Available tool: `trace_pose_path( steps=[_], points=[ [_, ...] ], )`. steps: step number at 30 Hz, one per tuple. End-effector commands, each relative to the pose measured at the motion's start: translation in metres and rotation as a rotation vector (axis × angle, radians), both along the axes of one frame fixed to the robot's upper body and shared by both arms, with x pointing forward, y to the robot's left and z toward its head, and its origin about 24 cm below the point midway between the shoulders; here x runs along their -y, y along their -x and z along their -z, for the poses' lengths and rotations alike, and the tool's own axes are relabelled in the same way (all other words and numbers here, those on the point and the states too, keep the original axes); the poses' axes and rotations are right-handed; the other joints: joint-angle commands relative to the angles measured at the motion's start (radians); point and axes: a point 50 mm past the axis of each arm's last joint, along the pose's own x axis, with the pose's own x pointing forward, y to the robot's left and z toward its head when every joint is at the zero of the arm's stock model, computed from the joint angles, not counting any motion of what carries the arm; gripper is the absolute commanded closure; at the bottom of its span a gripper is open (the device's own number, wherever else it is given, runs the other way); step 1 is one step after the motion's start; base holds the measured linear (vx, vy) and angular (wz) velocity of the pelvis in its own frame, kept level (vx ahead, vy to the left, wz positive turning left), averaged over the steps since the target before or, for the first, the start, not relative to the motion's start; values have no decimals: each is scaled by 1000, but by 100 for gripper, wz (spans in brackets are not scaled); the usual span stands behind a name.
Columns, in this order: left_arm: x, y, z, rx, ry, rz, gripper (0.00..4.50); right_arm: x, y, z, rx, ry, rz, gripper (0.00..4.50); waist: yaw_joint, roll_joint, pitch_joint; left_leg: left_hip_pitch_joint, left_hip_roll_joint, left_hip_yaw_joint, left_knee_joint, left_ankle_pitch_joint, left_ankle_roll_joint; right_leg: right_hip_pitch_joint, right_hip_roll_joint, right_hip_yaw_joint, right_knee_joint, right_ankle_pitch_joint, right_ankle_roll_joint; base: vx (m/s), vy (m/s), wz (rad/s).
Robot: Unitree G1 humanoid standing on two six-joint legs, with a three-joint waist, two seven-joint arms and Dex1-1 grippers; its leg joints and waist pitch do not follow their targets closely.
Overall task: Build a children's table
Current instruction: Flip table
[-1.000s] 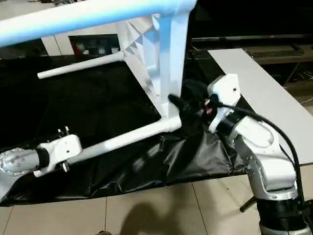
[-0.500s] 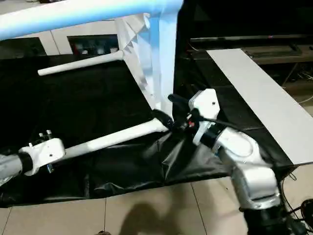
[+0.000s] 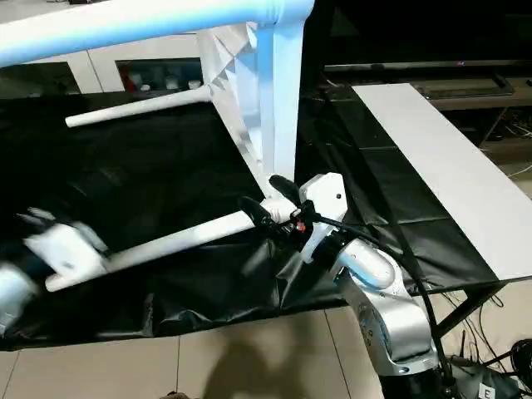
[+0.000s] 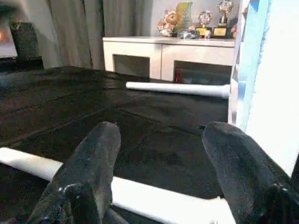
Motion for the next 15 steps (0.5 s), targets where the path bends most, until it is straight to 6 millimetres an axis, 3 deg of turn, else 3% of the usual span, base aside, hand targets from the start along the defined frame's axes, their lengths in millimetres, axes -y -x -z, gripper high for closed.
trace_pose_path(
  steps=[1, 3, 6, 8, 15],
  points=[
    [6, 6, -22, 198, -47, 2, 11, -1, -1, 0, 7, -1, 8, 136, -1, 8, -43, 29, 48, -39, -91, -465, -71, 8, -39, 34, -96, -383, -87, 0, 0, 0],
    [8, 9, -41, 361, -64, -23, 11, -7, 0, -1, 7, -12, -26, 136, 0, 5, -43, 31, 47, -39, -90, -464, -69, 8, -39, 34, -95, -371, -90, 0, 0, 0],
    [8, 9, -46, 399, -68, -36, 11, -9, 1, -1, 6, -16, -38, 136, 1, 6, -45, 27, 44, -40, -89, -454, -67, 10, -39, 33, -91, -349, -94, 0, 0, 0],
    [0, 6, -70, 567, -88, -142, 11, -16, 5, 0, -6, -21, -111, 136, 2, 8, -48, 27, 43, -40, -85, -442, -63, 10, -38, 34, -87, -321, -97, 0, 0, 0],
    [-10, -2, -95, 699, -139, -258, 11, -19, 6, 0, 0, -13, -122, 136, 3, 8, -49, 23, 41, -42, -84, -419, -60, 11, -36, 32, -84, -284, -116, 0, 0, 0]
  ],
)
